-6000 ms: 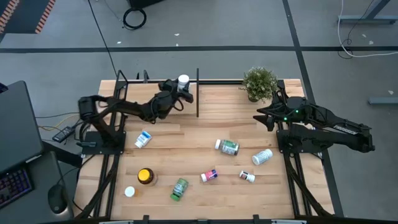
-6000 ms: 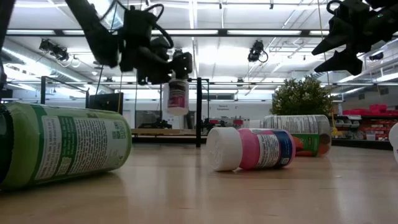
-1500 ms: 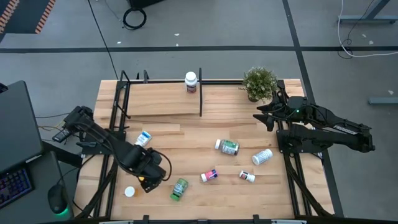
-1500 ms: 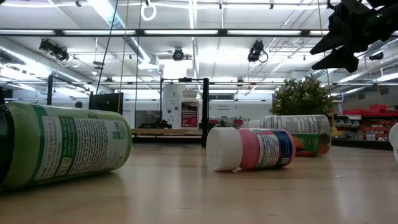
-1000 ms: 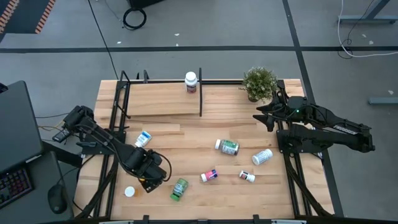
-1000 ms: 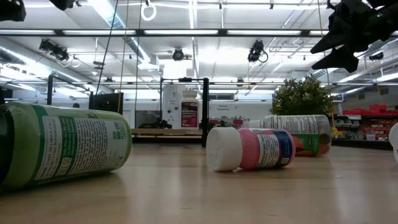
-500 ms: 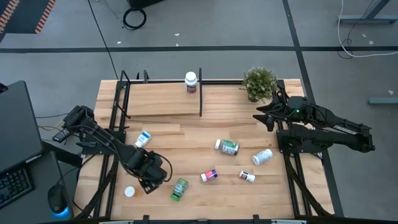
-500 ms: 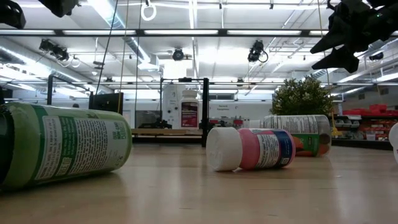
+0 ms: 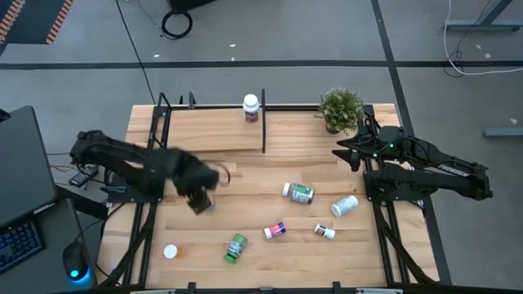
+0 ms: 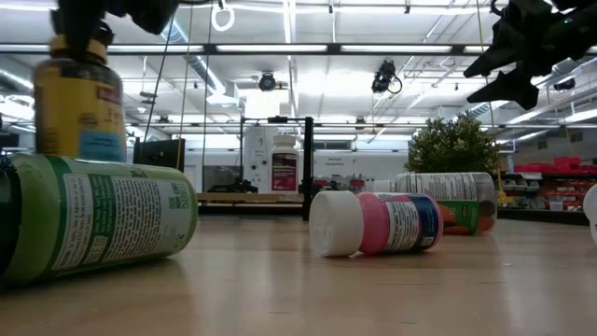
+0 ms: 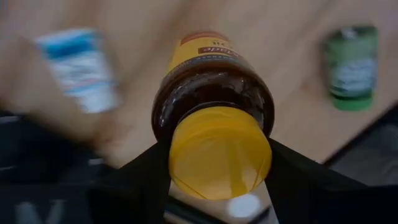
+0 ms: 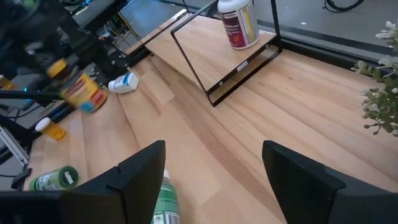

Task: Pick and place medicine bottles onto shelf by color
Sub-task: Put the yellow medicine bottle on the shelf

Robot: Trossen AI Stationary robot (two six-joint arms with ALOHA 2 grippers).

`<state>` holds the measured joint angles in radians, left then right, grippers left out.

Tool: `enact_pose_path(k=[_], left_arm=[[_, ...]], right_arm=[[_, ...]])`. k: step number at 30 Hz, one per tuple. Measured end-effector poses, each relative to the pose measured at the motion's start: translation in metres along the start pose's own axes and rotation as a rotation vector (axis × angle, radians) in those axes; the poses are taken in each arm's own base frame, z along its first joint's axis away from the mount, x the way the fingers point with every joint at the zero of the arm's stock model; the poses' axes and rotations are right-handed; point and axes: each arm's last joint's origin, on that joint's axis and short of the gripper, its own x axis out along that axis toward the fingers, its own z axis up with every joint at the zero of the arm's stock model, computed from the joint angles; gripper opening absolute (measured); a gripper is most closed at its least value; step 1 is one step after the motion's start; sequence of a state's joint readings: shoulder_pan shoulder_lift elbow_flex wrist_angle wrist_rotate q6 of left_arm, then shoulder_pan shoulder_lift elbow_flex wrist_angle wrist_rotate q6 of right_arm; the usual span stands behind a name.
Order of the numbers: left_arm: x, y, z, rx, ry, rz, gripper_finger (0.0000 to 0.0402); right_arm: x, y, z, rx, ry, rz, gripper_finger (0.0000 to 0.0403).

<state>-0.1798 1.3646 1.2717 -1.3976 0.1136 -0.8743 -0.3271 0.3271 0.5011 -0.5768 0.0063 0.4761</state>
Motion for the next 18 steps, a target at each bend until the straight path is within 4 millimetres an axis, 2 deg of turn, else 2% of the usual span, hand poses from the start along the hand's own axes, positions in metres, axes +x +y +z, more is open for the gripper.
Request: enact_pose_path(k=[4,10,15,18], left_arm=[[-0.031,0.033,0.018,0.029,-0.029,0.117,0.0217],[-0.075,0.067,0.058,0.138,-0.200,0.132,0.0217],[-0.091,0.091,0.081,0.372,-0.231,0.259,0.0217],[-0.086,0.103,0.094,0.514,-0.163,0.286,0.0217]], right_arm=[[0.000,0.000,0.000,0.003,0.000,0.000,0.0274],[0.000,0.000,0.000,0.008,0.000,0.000,0.0274],[0.000,0.000,0.000,0.022,0.000,0.000,0.0274],[0.000,0.000,0.000,0.022,0.000,0.000,0.0274]])
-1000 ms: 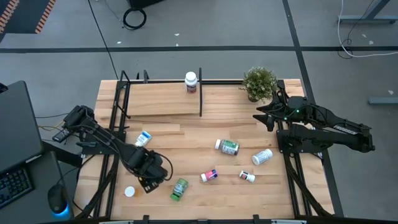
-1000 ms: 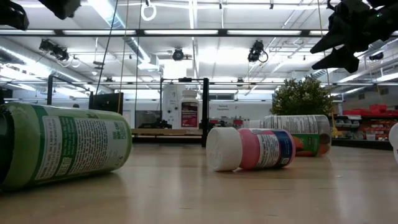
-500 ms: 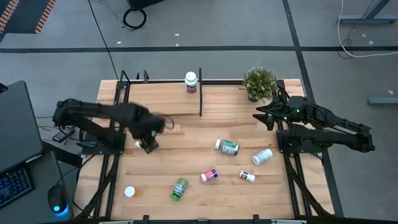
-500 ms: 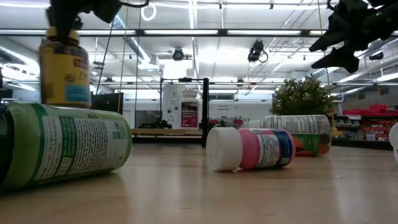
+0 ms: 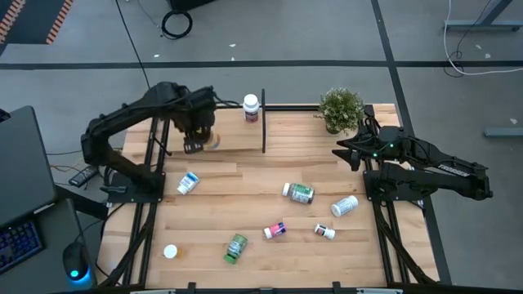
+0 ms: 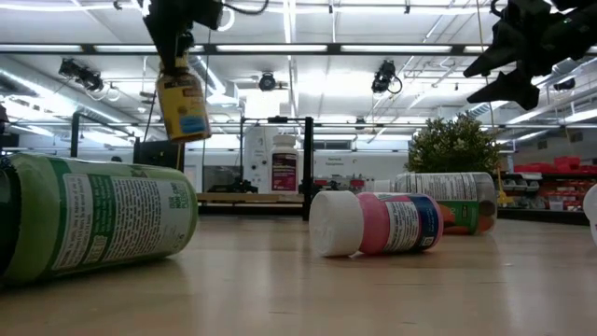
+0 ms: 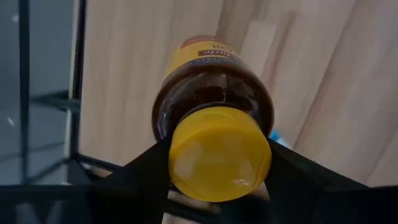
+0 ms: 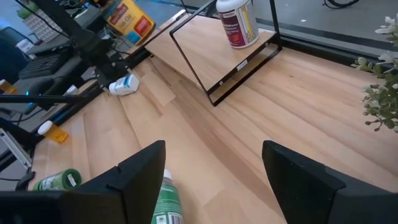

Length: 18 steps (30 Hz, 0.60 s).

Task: Pick and place medicine bottles onto shelf by color
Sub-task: Put the yellow medicine bottle on the shelf

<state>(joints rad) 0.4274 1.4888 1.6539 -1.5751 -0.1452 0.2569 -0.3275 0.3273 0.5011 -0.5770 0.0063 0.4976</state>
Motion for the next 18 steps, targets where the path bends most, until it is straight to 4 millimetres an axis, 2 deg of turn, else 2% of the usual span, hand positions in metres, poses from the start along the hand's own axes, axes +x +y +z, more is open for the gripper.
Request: enact_pose_path(k=[5,10,14,18], left_arm=[[0.025,0.029,0.008,0.122,0.115,0.045,0.0217],[0.052,0.058,0.012,0.167,0.231,0.040,0.0217],[0.065,0.082,0.005,0.183,0.276,0.005,0.0217],[0.070,0.108,-0.011,0.141,0.297,-0.006,0.0217]], right_arm=[[0.000,0.000,0.000,0.000,0.000,0.000,0.0274],[0.000,0.000,0.000,-0.001,0.000,0.000,0.0274],[0.000,0.000,0.000,-0.002,0.000,-0.001,0.0274],[0.000,0.000,0.000,-0.003,0.001,-0.001,0.0274]])
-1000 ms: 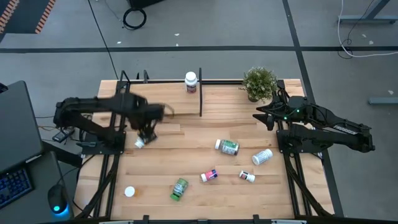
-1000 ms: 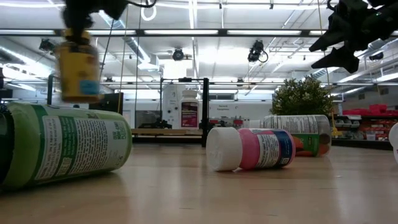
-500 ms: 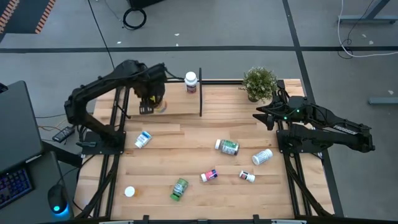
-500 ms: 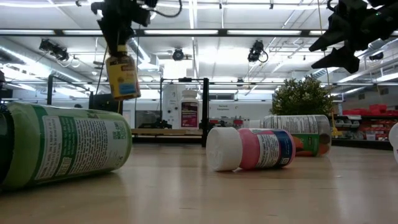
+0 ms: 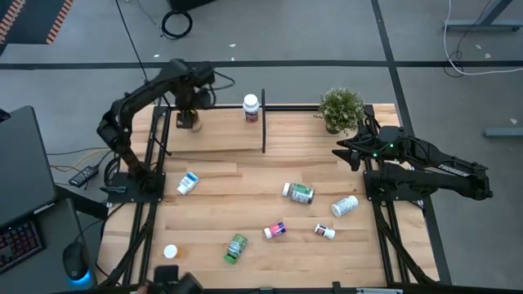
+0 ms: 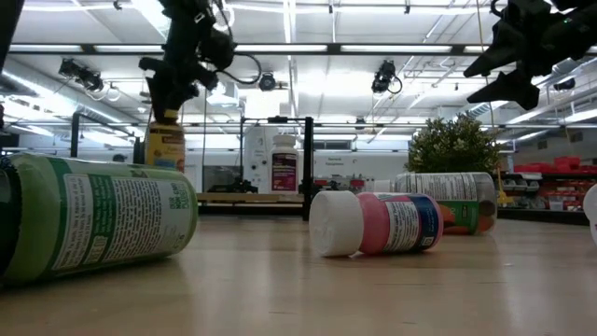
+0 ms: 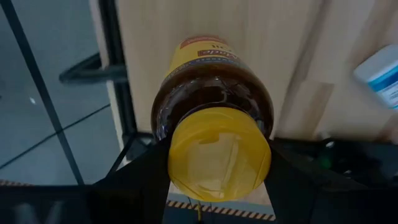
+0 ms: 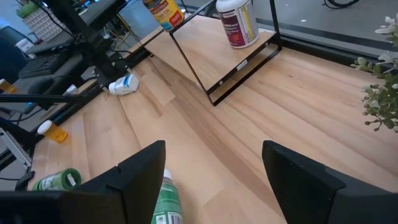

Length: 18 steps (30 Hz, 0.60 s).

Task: Pick and place medicine bottles onto shelf by color
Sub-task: Put the yellow medicine bottle on the shelf

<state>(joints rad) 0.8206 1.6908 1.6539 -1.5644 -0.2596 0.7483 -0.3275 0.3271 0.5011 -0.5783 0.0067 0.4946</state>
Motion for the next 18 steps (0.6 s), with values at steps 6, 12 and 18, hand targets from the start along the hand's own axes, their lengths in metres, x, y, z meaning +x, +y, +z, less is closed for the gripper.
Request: enact_pose_path(k=[6,12,18], left_arm=[[0.009,0.024,-0.024,-0.079,0.007,-0.011,0.0217],[0.014,0.031,-0.024,-0.135,0.004,0.004,0.0217],[0.027,0.040,-0.022,-0.240,0.046,-0.014,0.0217]], right_arm=[[0.000,-0.001,0.000,-0.005,-0.014,-0.028,0.0274],[0.000,-0.001,0.000,-0.024,-0.017,-0.034,0.0274],[0.000,-0.001,0.000,-0.018,-0.016,-0.032,0.0274]])
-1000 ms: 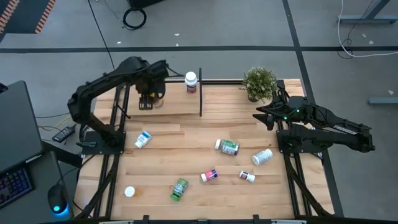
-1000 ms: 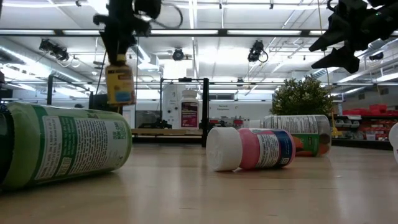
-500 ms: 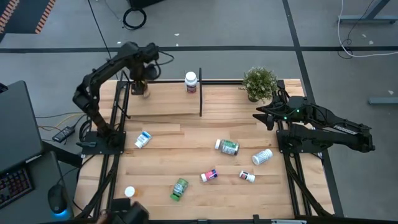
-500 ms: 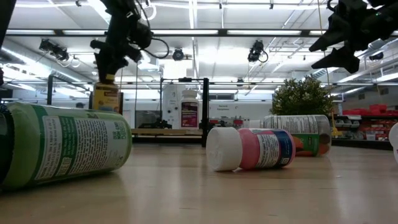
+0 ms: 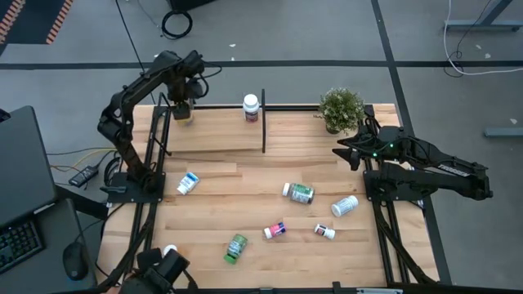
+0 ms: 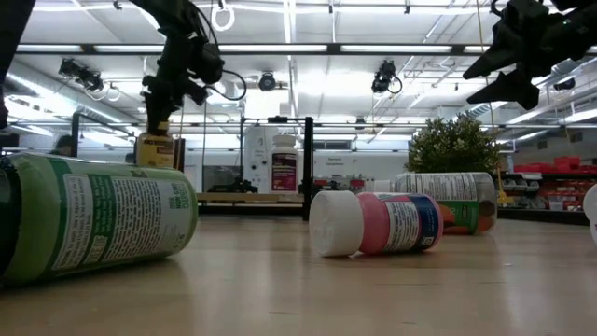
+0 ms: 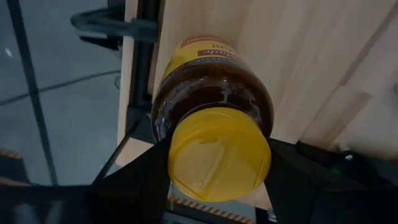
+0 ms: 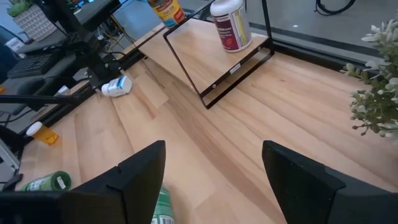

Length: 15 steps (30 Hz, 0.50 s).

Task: Pick and place medicine bottles onto shelf by color
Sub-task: Put the yellow medicine bottle on the shelf

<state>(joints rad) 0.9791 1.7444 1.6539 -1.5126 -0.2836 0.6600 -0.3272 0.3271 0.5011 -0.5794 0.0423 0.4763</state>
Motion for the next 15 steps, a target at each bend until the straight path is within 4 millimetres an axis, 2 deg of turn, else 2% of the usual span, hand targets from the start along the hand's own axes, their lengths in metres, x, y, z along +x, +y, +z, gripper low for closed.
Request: enact_pose_path(k=[5,12,15], left_arm=[[0.012,0.009,0.000,-0.102,0.033,-0.026,0.0217],[0.016,0.016,-0.002,-0.193,0.004,-0.056,0.0217],[0.017,0.019,-0.003,-0.249,-0.009,-0.064,0.0233]], right_arm=[[0.000,0.000,0.000,0.018,0.009,0.015,0.0274],[0.000,0.000,0.000,0.022,0.009,0.015,0.0274],[0.000,0.000,0.000,0.022,0.009,0.016,0.0274]])
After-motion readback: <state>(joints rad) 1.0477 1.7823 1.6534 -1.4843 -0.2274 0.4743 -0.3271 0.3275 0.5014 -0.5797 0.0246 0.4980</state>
